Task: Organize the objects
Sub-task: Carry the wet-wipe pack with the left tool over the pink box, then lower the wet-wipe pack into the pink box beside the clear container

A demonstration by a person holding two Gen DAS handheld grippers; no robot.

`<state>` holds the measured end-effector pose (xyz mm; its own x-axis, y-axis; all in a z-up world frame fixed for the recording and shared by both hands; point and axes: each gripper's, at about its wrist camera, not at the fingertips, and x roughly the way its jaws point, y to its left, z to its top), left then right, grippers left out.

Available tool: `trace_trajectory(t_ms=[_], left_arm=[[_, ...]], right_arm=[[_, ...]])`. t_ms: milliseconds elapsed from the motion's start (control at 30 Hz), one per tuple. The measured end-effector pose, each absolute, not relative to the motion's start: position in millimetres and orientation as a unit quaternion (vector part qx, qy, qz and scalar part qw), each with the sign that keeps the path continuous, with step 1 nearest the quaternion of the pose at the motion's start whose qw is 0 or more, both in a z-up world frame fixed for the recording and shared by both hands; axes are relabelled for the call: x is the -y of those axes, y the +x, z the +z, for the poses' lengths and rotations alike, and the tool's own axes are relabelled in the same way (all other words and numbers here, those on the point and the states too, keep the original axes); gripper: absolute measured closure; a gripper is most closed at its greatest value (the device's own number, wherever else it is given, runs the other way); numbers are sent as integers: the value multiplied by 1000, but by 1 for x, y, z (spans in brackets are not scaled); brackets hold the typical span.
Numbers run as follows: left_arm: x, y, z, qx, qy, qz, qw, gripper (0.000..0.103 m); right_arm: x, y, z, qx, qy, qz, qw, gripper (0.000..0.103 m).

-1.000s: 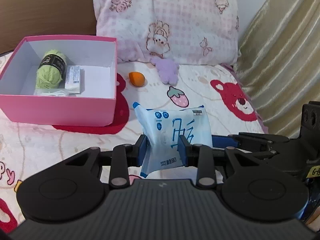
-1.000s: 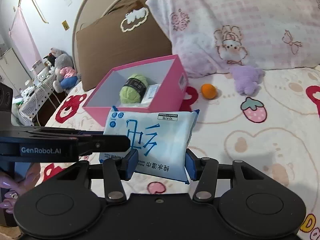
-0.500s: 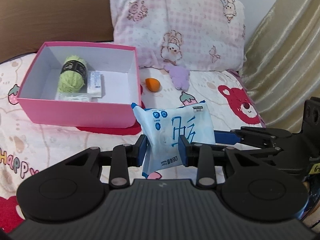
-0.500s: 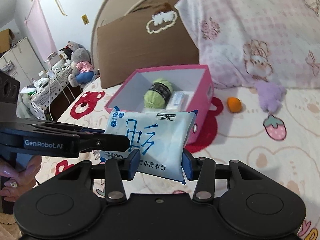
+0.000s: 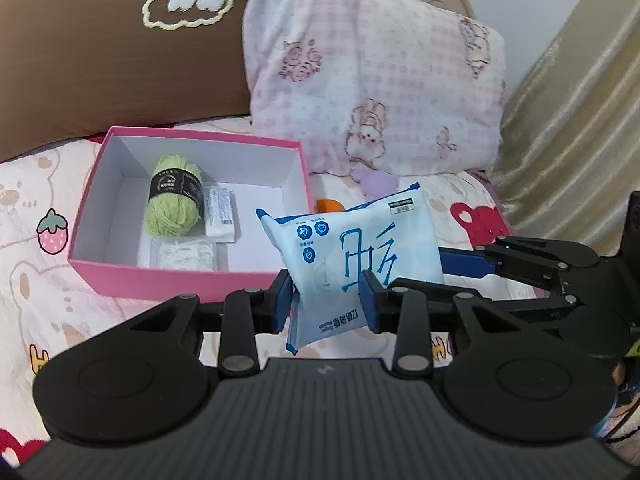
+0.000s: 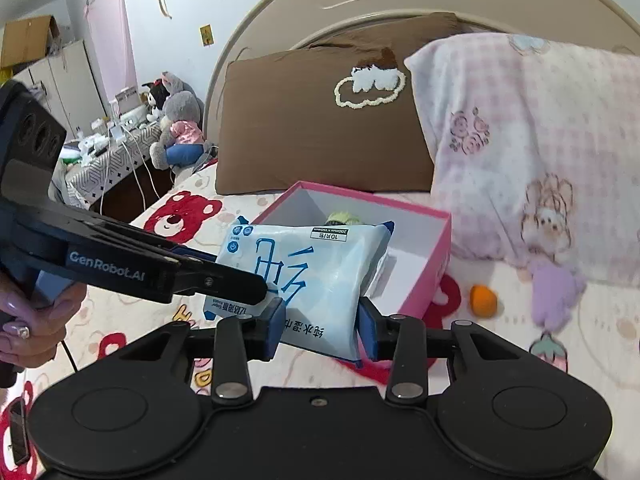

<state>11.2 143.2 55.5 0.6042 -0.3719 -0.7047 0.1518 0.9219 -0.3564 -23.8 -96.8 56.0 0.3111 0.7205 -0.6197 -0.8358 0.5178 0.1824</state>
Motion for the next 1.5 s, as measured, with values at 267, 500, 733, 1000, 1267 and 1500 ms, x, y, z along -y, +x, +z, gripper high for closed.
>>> trace_trajectory(t_ms=[267,500,733,1000,1267,1500], left_arm=[[-172,62,35,-421,-170,-135,881,68],[-185,100,-15,-456,-235,-127,849,67],[-194,129,-53,-466,-285,-142,825,66],[-200,153,-92,-477,-353,-161,788,65],[-203,162,-121,-486,-419,-142,754,65],[-208,168,-128,-505,-430,-110,740,64]], right_arm=[[52,10,50,-342,-131,477,799,60],[20,29,24,-348,-188,453,799,60],[-1,46,6,-355,-231,427,799,60],[-16,55,-9,-333,-293,417,793,60],[-22,73,-20,-344,-294,417,788,61],[-22,76,-31,-352,-287,429,781,65]])
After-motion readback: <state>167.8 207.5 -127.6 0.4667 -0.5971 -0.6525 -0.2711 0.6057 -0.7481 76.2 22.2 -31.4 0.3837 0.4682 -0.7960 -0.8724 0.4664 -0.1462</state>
